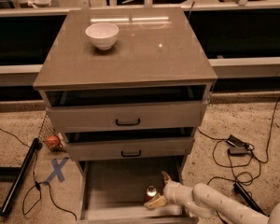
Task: Pick coke can from bottom drawer and place on counter
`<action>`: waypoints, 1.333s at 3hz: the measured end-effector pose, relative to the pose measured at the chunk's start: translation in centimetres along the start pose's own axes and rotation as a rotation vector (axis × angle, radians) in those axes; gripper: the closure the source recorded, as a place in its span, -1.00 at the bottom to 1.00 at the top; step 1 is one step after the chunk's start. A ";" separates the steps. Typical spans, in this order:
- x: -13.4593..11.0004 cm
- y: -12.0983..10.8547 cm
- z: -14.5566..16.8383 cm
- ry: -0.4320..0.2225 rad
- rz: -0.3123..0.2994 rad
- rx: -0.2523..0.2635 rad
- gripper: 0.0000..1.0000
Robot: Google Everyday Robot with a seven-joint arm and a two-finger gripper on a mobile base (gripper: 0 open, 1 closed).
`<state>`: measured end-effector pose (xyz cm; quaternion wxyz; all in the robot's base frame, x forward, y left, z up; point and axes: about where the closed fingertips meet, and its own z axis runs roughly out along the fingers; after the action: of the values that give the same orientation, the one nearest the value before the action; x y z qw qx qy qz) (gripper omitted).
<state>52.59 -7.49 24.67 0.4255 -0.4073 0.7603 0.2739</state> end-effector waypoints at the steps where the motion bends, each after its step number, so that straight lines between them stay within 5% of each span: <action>1: 0.8 0.1 1.9 0.009 0.006 0.015 -1.00; 2: 1.6 0.2 3.0 0.028 0.012 0.028 -1.00; 4: 4.0 -0.3 3.4 0.048 0.062 0.065 -0.25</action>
Offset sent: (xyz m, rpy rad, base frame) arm 0.0099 0.0200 -0.0444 -0.0539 0.0228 -0.0525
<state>53.08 -6.65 19.51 0.4114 -0.3762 0.7909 0.2523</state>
